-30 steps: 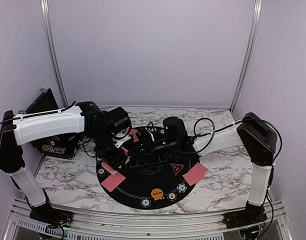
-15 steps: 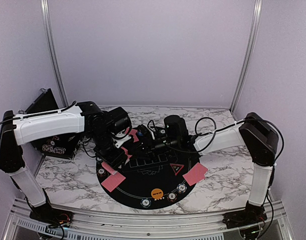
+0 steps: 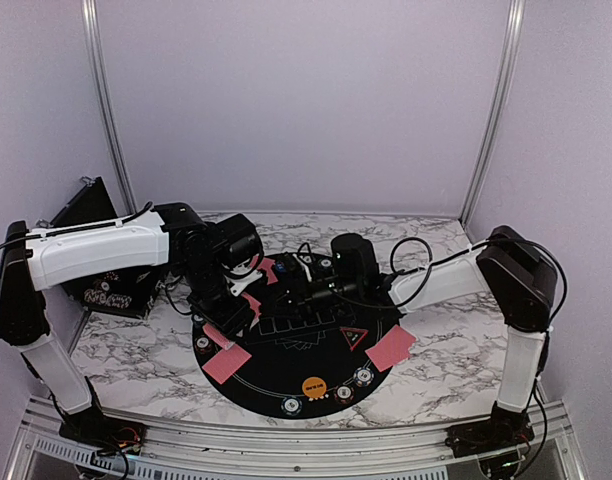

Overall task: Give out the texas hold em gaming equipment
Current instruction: Pick up the poker card from the face-down deck piles, then flop the poker card in the community card area.

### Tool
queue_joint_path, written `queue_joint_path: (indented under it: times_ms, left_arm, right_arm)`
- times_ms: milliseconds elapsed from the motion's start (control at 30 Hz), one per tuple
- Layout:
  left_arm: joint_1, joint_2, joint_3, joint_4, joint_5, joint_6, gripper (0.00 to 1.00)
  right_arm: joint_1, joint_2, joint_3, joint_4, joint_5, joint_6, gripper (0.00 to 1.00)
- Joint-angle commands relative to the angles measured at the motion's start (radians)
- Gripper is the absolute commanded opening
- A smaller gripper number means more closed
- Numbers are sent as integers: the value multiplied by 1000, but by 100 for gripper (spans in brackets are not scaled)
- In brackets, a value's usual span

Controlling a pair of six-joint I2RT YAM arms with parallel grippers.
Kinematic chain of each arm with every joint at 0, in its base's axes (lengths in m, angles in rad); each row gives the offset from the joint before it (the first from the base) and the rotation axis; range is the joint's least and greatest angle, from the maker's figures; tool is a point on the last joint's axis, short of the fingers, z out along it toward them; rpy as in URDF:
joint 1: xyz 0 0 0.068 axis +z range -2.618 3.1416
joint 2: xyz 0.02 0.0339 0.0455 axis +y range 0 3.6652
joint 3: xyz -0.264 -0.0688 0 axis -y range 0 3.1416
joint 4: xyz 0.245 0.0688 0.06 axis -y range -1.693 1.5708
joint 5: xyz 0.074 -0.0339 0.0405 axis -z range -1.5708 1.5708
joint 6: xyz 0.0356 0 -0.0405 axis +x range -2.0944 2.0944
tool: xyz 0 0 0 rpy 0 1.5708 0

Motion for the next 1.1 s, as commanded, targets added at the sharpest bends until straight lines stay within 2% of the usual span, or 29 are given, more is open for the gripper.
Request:
queue_joint_path:
  times_ms: [0,400,733,933,1067]
  left_arm:
    - [-3,1,-2,-22,2,0,58]
    - [-1,-10,-23,-17,-3,2,58]
    - [18,-41,-79,2,0,-11,58]
    - [40,-70,-113,16,3,-23,58]
    - [64,-89,-143,21,4,-33,58]
  right_arm:
    - [-22,-34,-13,78,-19,41,0]
    - [-88,-101,-81,97,-22,41,0]
    - [-147,-184,-137,42,7,-52,0]
    - [-183,-228,-134,-79,72,-229,0]
    - [-193,-258,-132,-198,213,-436,0]
